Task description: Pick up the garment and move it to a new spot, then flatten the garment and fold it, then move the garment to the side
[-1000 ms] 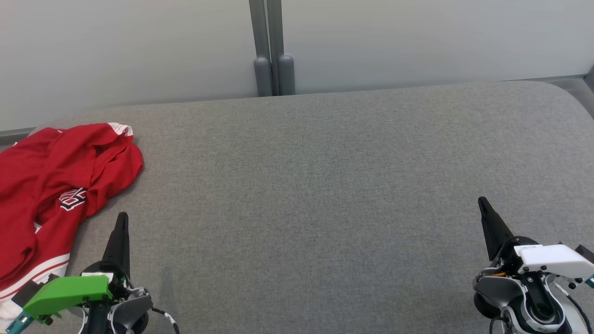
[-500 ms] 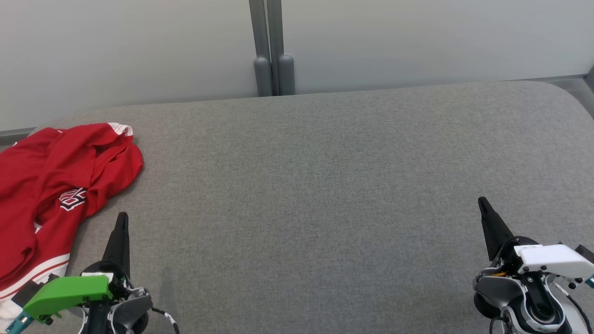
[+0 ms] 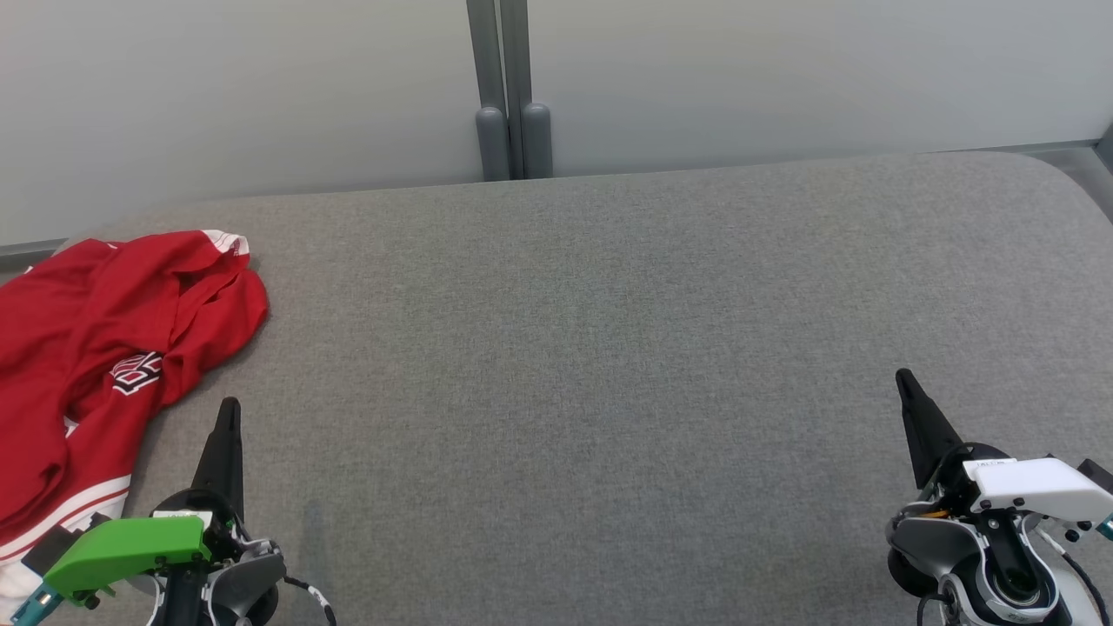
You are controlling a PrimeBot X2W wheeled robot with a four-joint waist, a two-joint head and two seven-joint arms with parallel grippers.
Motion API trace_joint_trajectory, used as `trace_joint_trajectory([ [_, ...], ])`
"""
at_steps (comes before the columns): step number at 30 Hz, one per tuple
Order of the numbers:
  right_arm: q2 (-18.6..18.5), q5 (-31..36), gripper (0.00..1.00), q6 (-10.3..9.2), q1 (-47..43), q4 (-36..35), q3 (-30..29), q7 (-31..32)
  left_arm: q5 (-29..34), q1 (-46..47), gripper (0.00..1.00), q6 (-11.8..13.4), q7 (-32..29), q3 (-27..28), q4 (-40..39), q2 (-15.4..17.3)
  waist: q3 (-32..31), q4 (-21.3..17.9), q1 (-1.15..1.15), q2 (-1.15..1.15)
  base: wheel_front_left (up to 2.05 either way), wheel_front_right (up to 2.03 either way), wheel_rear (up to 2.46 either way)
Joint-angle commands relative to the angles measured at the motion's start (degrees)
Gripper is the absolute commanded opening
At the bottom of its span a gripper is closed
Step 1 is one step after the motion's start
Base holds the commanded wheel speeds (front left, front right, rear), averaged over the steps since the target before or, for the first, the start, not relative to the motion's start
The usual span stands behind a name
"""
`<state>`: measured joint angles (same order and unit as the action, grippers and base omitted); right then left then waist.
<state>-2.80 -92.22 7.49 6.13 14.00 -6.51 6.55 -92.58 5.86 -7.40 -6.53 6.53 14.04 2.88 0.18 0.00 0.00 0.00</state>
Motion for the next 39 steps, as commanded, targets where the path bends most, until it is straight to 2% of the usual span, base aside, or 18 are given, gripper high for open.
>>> trace_joint_trajectory([
  [1, -0.09, -0.4, 0.0, 0.0, 0.31, 0.08, -0.04, 0.12, 0.34, 0.92, 0.0, -0.34, -0.11, 0.03, 0.08, 0.04, 0.0, 0.0, 0.0, 0.0, 0.0, 0.0, 0.0],
  [5, -0.09, -0.4, 0.0, 0.0, 0.31, 0.08, -0.04, 0.12, 0.34, 0.92, 0.0, -0.34, -0.11, 0.03, 0.08, 0.04, 0.0, 0.0, 0.0, 0.0, 0.0, 0.0, 0.0],
  [6, 0.02, 0.01, 1.0, -0.01, -0.02, 0.08, 0.0, 0.0, 0.0, -0.02, 1.0, 0.02, 0.0, 0.0, 0.06, -0.01, 0.0, 0.0, 0.0, 0.0, 0.0, 0.0, 0.0],
  [13, 0.28, 0.86, 1.0, -0.01, -1.17, 1.0, 1.08, -1.19, 0.46, -1.22, 1.0, 0.1, 1.26, -0.9, 1.09, -0.3, 0.03, 0.06, 0.0, 0.0, 0.0, 0.0, 0.0],
  [18, -0.18, 5.84, 1.0, -0.01, -1.03, 0.61, 2.01, -2.67, 2.64, -1.39, 1.0, 0.08, 2.71, -1.79, 0.74, -0.26, 0.07, 0.13, 0.0, 0.0, 0.0, 0.0, 0.0],
  [27, -0.46, 20.43, 1.0, -0.01, -1.27, -1.93, 3.37, -5.06, 12.58, -1.73, 1.0, 0.06, 5.09, -3.74, 0.03, 0.04, 0.2, 0.29, 0.0, 0.0, 0.0, 0.0, 0.0],
  [39, -1.12, 35.91, 1.0, 0.0, -2.07, -3.83, 5.36, -7.88, 27.27, -2.51, 1.0, 0.02, 7.9, -5.26, -0.87, 0.28, 0.26, 0.3, 0.0, 0.0, 0.0, 0.0, 0.0],
])
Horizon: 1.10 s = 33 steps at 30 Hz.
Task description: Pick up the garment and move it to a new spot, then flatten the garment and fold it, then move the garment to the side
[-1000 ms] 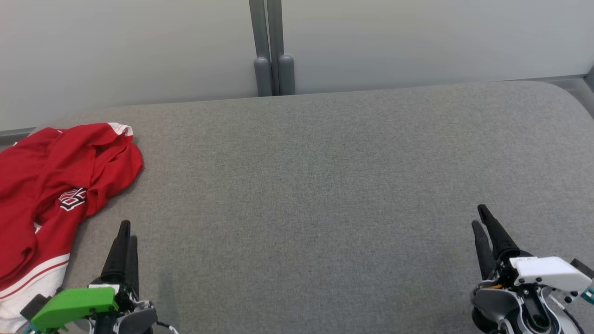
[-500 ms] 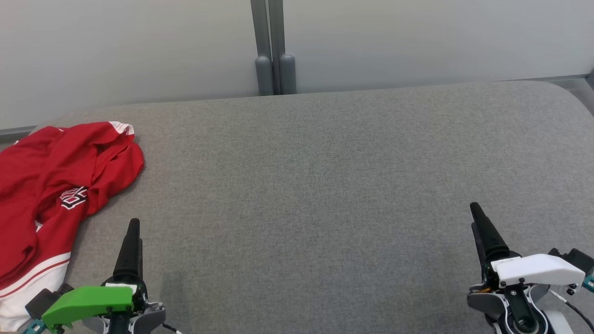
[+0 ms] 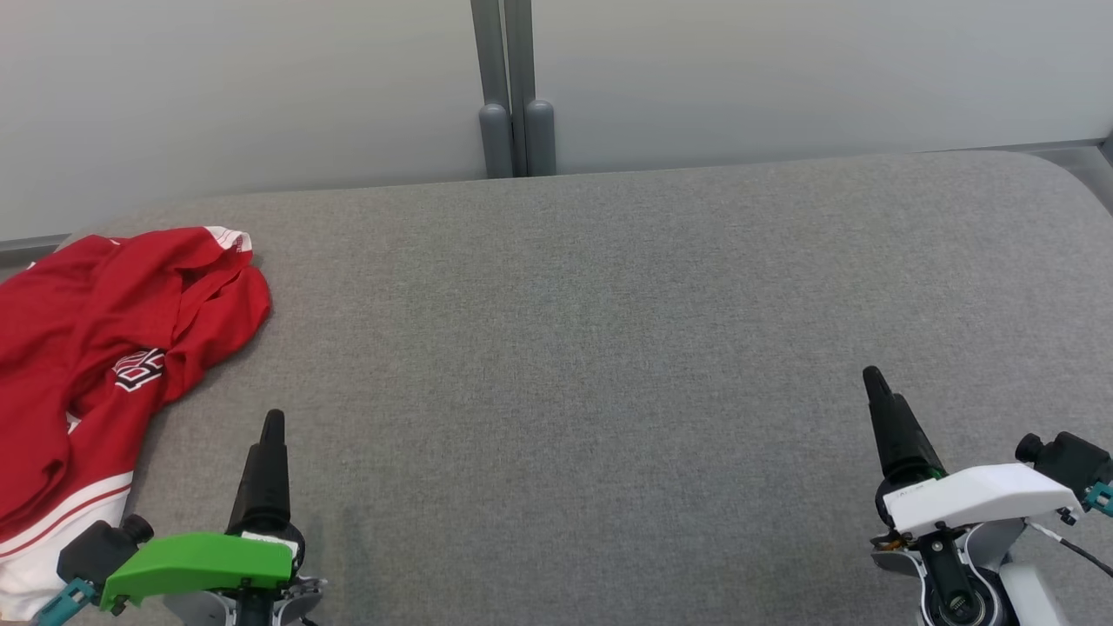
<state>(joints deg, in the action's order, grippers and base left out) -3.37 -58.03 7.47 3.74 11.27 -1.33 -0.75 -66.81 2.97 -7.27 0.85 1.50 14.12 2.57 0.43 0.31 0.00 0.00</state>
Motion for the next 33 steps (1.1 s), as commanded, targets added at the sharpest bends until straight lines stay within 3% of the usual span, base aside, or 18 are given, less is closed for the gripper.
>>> trace_joint_trajectory([
  [1, -0.59, 2.7, 1.0, 0.02, 0.28, -1.09, 0.3, -0.75, 2.48, 0.31, 1.0, -0.11, 0.68, -0.38, -0.99, 0.63, 0.0, -0.01, 0.0, 0.0, 0.0, 0.0, 0.0],
  [15, -1.02, 16.29, 1.0, 0.02, -0.13, -1.96, 0.81, -3.65, 16.06, -0.58, 1.0, -0.15, 3.58, -2.31, -1.77, 1.33, 0.03, -0.06, 0.0, 0.0, 0.0, 0.0, 0.0],
  [33, -1.87, 30.29, 1.0, 0.02, -0.34, -2.77, 0.5, -6.73, 28.55, -1.39, 1.0, -0.2, 6.62, -4.21, -2.74, 2.08, 0.48, -0.22, 0.0, 0.0, 0.0, 0.0, 0.0],
])
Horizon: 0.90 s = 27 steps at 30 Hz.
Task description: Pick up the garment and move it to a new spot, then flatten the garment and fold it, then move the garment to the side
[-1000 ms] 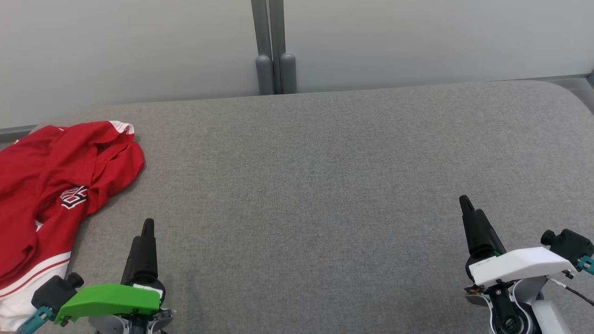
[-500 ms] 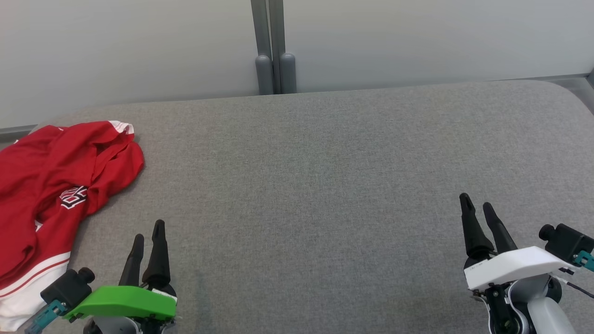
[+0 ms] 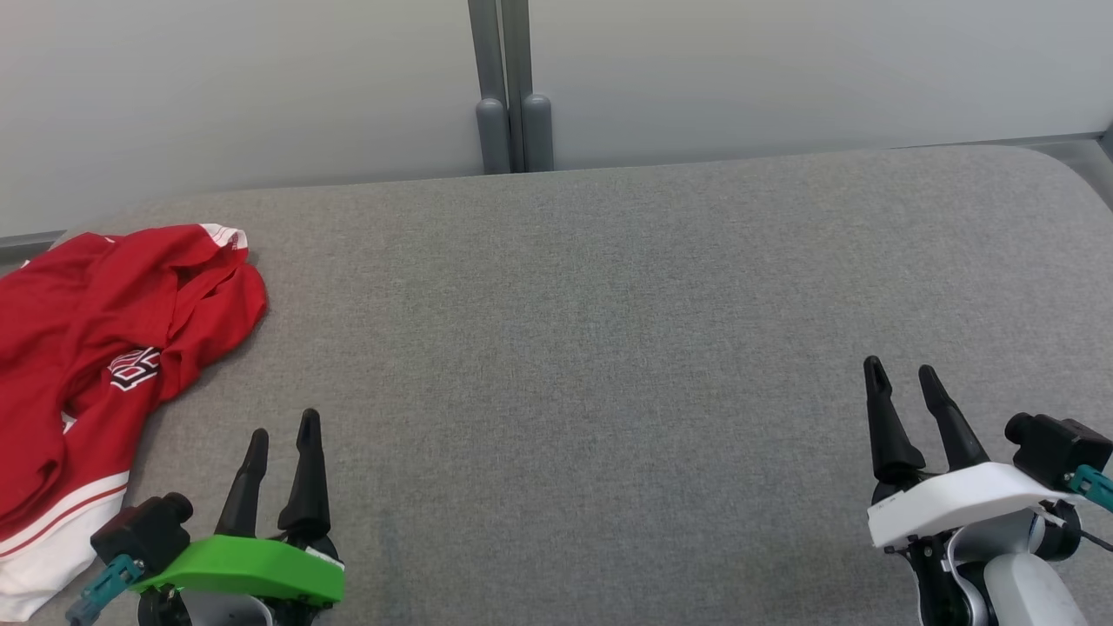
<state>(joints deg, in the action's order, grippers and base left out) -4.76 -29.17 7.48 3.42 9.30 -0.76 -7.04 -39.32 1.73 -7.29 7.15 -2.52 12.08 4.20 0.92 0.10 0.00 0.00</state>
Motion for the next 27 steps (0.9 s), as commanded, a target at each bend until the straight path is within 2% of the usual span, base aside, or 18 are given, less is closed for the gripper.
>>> trace_joint_trajectory([
  [1, -0.49, 2.01, 1.0, 0.01, -0.09, -0.79, -0.07, -0.58, 1.64, -0.23, 1.0, -0.18, 0.51, -0.26, -0.74, 0.47, -0.01, -0.02, 0.0, 0.0, 0.0, 0.0, 0.0],
  [27, -1.36, 17.95, 1.0, 0.02, -1.58, 0.27, -0.63, -4.33, 16.17, -1.88, 1.0, -0.23, 4.25, -1.29, 0.06, 1.22, -0.19, -0.23, 0.0, 0.0, 0.0, 0.0, 0.0],
])
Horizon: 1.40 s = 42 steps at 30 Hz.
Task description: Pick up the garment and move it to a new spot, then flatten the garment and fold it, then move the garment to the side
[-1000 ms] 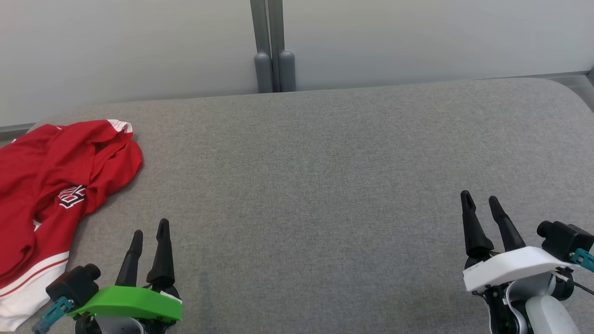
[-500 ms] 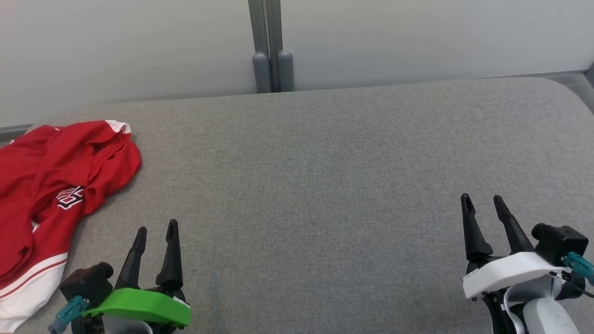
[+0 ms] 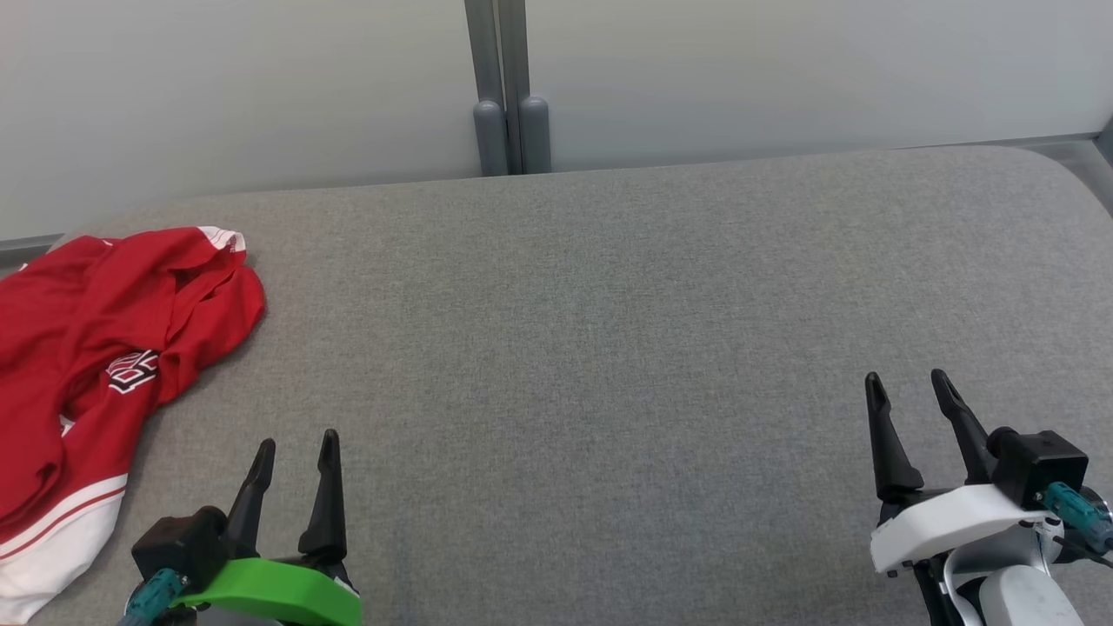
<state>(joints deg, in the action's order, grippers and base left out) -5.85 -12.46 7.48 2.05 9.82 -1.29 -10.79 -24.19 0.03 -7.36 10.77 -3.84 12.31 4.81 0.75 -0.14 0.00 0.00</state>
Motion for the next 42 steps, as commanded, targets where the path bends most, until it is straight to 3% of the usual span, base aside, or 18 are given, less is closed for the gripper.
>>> trace_joint_trajectory([
  [1, -0.24, 1.6, 1.0, 0.02, -0.27, -0.18, -0.14, -0.63, 1.47, -0.2, 1.0, -0.15, 0.66, 0.08, -0.11, 0.59, -0.04, 0.0, 0.0, 0.0, 0.0, 0.0, 0.0],
  [35, 1.2, 10.19, 1.0, 0.0, -1.09, 2.88, -1.86, -4.54, 11.92, -1.64, 1.0, -0.22, 4.57, -1.02, 1.66, 0.58, 0.58, -0.4, 0.0, 0.0, 0.0, 0.0, 0.0],
  [42, 1.34, 9.81, 1.0, 0.0, -0.96, 3.09, -2.05, -4.5, 11.39, -1.48, 1.0, -0.22, 4.46, -0.57, 1.87, 0.46, 0.63, -0.46, 0.0, 0.0, 0.0, 0.0, 0.0],
])
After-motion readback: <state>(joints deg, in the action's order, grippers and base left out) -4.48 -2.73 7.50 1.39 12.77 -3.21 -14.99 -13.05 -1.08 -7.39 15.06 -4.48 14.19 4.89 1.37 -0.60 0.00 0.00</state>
